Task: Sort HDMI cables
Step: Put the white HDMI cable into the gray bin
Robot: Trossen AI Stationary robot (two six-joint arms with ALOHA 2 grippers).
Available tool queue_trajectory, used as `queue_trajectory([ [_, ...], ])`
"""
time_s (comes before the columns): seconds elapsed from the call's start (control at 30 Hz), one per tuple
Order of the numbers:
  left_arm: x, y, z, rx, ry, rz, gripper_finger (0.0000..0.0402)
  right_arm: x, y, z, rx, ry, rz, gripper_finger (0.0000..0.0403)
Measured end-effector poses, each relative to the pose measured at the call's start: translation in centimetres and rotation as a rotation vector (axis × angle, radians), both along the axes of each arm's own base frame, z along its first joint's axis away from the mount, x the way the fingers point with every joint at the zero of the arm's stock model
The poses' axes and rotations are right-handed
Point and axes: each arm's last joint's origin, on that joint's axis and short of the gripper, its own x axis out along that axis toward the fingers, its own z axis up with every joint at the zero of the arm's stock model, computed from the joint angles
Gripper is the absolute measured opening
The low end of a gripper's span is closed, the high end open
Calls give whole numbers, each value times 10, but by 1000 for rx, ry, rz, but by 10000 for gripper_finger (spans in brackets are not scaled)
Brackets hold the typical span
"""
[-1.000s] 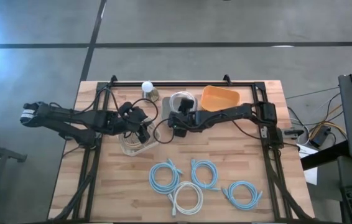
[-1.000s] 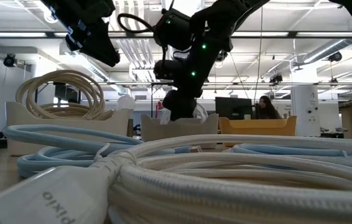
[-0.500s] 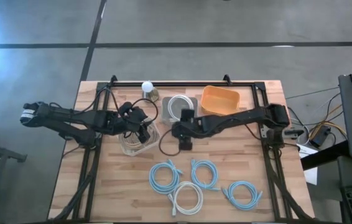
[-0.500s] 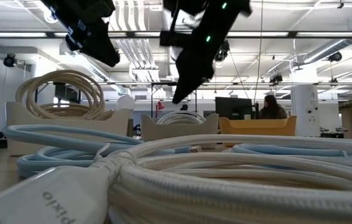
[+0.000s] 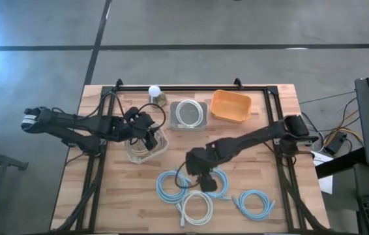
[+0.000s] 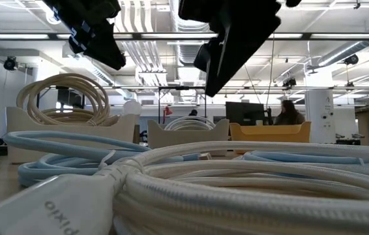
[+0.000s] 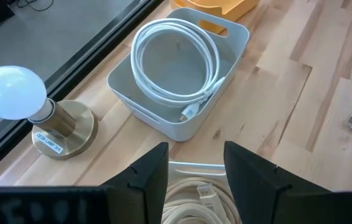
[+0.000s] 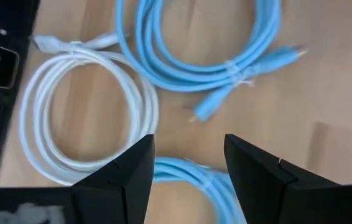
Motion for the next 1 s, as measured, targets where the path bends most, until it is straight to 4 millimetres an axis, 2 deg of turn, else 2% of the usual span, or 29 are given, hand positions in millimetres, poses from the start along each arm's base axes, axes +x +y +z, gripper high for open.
queue_trajectory([
  [0.23, 0, 0, 0, 5, 0, 5, 161, 4, 16, -26, 46, 92, -45, 192],
  [0.47, 0, 0, 0, 5, 0, 5, 161, 10, 24, -44, 227, 148, 69, 192],
  [0.7, 0, 0, 0, 5, -1, 6, 161, 18, 27, -71, 308, 183, 124, 191],
  [0.87, 0, 0, 0, 5, -1, 6, 161, 23, 23, -74, 304, 130, 166, 182],
  [1.0, 0, 0, 0, 5, -1, 6, 161, 26, 18, -74, 296, 99, 181, 154],
])
